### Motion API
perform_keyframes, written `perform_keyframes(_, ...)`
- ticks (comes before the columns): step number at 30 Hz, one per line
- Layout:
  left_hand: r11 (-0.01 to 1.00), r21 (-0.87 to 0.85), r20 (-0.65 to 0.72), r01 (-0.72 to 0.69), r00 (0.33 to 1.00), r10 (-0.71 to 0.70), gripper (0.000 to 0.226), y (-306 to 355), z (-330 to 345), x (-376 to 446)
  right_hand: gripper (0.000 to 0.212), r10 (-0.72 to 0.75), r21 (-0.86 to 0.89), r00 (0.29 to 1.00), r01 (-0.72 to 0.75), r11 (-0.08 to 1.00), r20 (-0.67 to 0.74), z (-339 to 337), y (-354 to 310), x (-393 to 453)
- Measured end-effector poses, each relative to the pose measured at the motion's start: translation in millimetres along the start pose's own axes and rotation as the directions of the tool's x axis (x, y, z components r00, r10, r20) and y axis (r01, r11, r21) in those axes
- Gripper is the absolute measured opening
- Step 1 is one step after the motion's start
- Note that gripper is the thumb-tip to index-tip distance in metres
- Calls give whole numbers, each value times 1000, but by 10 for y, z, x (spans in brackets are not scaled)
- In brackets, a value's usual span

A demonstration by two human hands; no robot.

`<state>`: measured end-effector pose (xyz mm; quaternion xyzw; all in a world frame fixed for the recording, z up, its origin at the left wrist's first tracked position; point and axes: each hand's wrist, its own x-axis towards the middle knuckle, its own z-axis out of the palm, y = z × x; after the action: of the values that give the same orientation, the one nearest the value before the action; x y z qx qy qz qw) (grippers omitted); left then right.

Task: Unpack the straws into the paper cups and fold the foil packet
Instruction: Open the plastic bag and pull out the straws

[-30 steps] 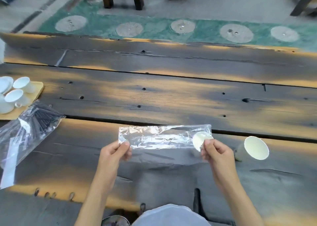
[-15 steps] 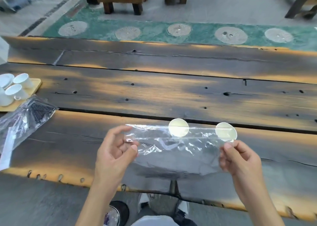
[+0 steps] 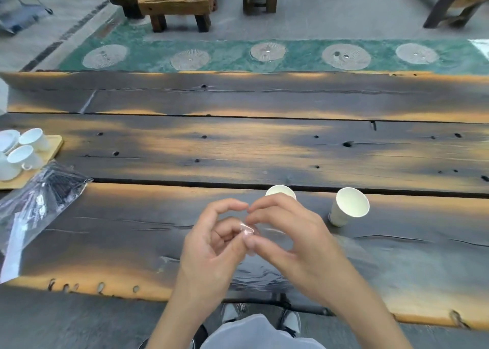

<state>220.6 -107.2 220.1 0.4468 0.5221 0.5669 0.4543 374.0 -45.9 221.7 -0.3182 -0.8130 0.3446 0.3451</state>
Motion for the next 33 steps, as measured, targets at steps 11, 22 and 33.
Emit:
perform_keyframes(11,997,32,18,-67,998,67,21,-7,-113,77,12,-3,23,1000,4,1000,-28,82,-23,59)
perform_keyframes(22,993,96,-35,-72,997,76,23,-20,-165,97,15,48,60,998,-46,997,-33,169,-18,126)
perform_keyframes(33,980,195,133,-32,991,6,44,3,-435,38,20,263,200,965,-261,944,15,-1,-42,287)
